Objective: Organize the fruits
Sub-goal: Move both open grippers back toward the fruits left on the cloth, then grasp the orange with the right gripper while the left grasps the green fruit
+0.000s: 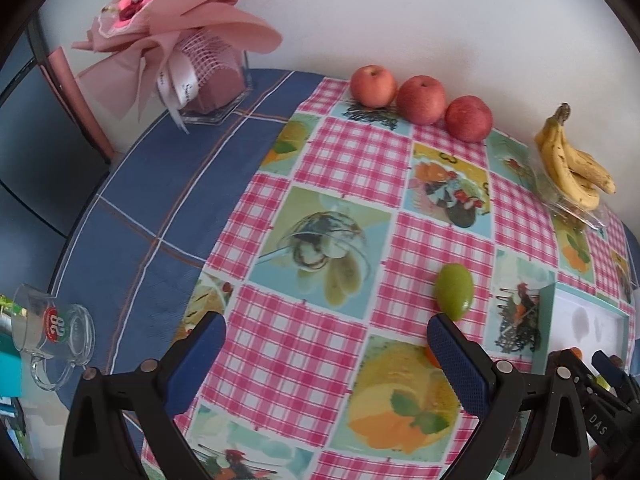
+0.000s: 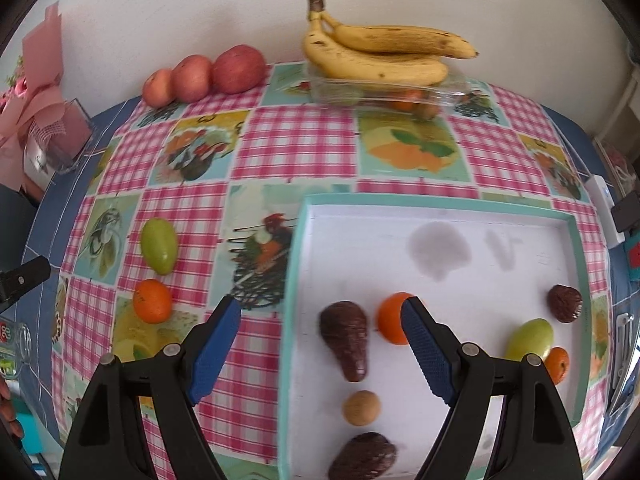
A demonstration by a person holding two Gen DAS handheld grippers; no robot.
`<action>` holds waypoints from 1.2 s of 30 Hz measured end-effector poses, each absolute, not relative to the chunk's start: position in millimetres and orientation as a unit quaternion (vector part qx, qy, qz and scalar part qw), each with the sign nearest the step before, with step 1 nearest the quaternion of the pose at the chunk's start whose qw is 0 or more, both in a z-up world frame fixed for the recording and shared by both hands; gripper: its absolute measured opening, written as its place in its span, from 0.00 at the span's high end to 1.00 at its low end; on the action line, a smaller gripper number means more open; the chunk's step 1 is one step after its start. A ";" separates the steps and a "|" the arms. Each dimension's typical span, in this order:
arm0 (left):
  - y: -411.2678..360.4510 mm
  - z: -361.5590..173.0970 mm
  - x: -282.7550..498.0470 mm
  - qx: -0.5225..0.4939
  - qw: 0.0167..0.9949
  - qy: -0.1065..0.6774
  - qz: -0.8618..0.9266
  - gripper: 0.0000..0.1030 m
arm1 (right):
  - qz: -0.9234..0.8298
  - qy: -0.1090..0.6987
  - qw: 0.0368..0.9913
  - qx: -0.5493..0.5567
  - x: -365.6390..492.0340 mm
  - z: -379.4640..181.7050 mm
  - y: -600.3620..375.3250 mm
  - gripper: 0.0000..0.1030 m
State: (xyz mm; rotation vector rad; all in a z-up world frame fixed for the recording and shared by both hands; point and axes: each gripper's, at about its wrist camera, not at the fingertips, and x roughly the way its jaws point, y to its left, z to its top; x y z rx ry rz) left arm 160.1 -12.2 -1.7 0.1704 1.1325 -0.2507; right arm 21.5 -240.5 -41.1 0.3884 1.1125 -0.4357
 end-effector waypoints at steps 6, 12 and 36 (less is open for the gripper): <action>0.4 -5.7 167.4 0.078 0.833 0.538 -0.107 0.01 | -0.186 0.528 0.811 0.169 38.2 -46.7 -217.6 0.20; 11.4 -13.2 175.1 0.073 0.829 0.546 -0.100 0.01 | -0.174 0.532 0.814 0.156 51.2 -49.6 -199.9 0.20; 20.0 -55.1 199.3 0.052 0.808 0.579 -0.099 0.01 | -0.082 0.532 0.828 0.156 100.4 -83.9 -139.5 0.20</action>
